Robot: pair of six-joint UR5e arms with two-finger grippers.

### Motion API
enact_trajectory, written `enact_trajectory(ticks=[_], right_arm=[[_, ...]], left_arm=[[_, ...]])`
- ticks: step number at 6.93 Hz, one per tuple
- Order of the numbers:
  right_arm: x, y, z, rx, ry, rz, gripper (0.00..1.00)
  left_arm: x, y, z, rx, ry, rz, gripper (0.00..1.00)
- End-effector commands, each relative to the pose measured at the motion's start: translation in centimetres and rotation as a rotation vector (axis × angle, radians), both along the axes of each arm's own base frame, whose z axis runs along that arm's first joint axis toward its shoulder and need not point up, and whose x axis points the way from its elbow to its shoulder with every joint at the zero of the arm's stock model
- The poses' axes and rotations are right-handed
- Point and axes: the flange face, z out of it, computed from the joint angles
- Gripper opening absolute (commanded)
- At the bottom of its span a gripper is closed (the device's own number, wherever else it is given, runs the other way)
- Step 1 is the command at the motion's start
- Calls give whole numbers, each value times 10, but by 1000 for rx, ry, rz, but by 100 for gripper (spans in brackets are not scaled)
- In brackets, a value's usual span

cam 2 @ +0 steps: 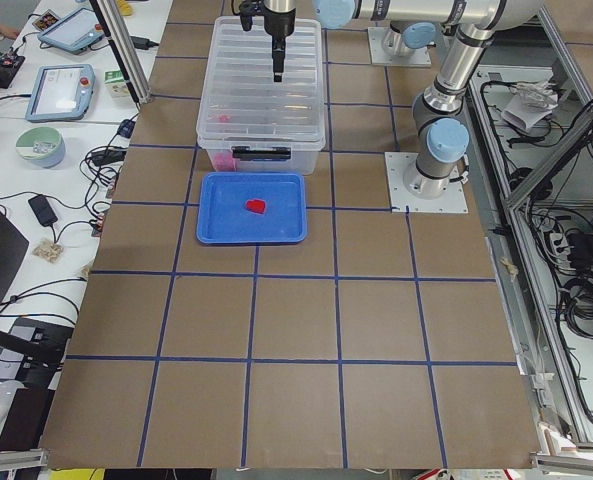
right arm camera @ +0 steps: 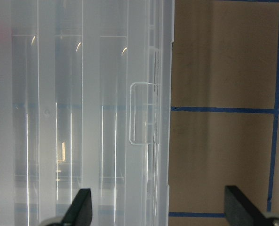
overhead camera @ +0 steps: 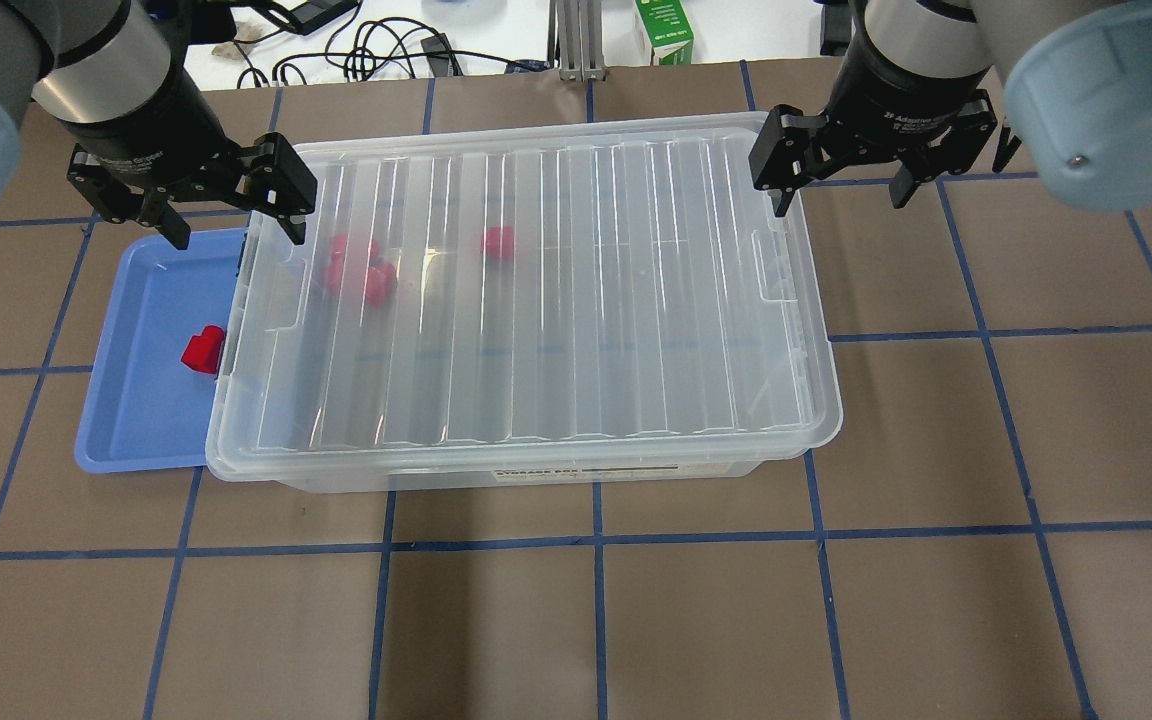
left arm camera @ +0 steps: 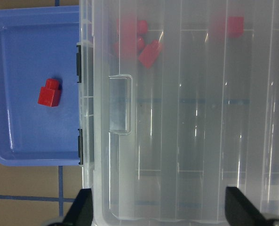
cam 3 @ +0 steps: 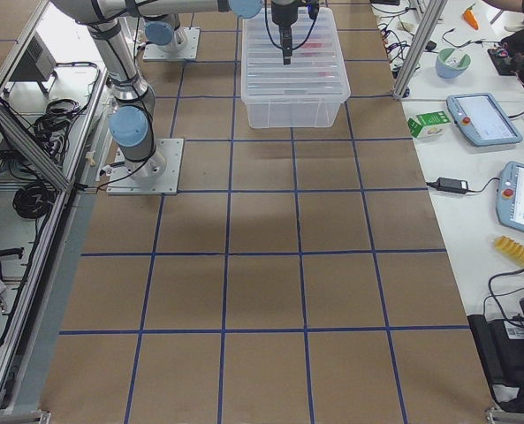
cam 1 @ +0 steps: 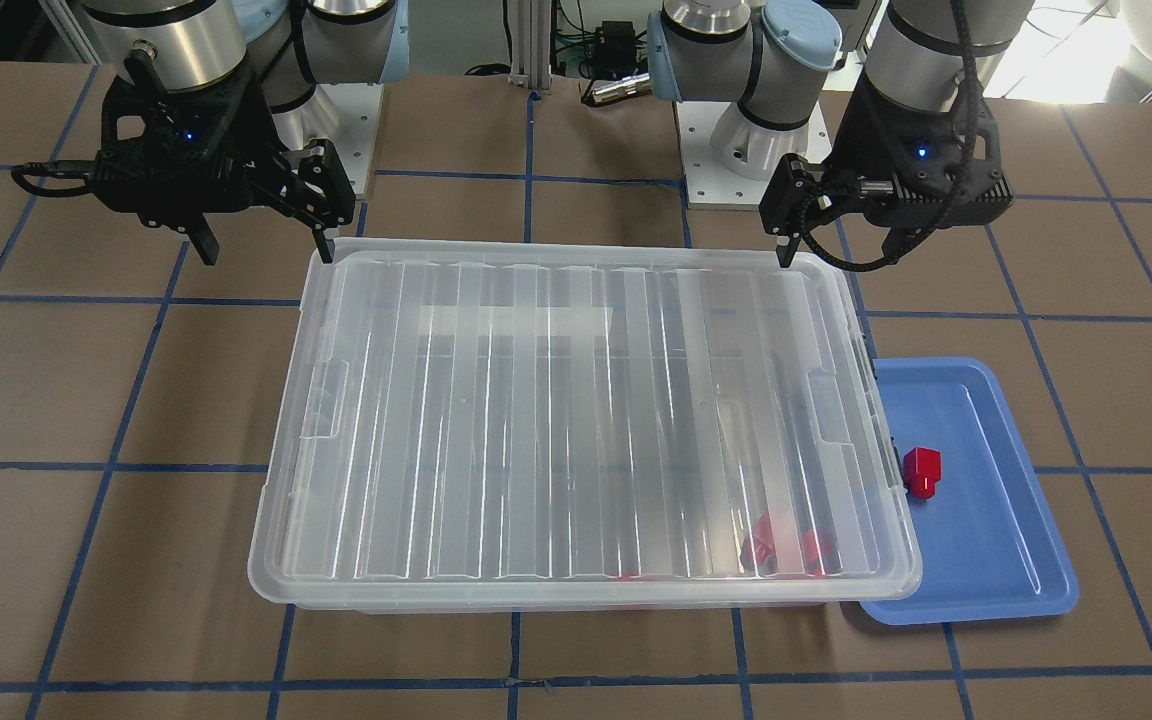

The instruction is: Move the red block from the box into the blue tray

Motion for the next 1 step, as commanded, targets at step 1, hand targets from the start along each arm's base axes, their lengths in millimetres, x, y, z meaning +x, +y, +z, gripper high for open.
enact_trajectory(ticks=[1], right_arm=[[0, 0, -1, 1, 2, -1, 100]], left_arm=[[0, 0, 0, -3, 0, 0, 100]])
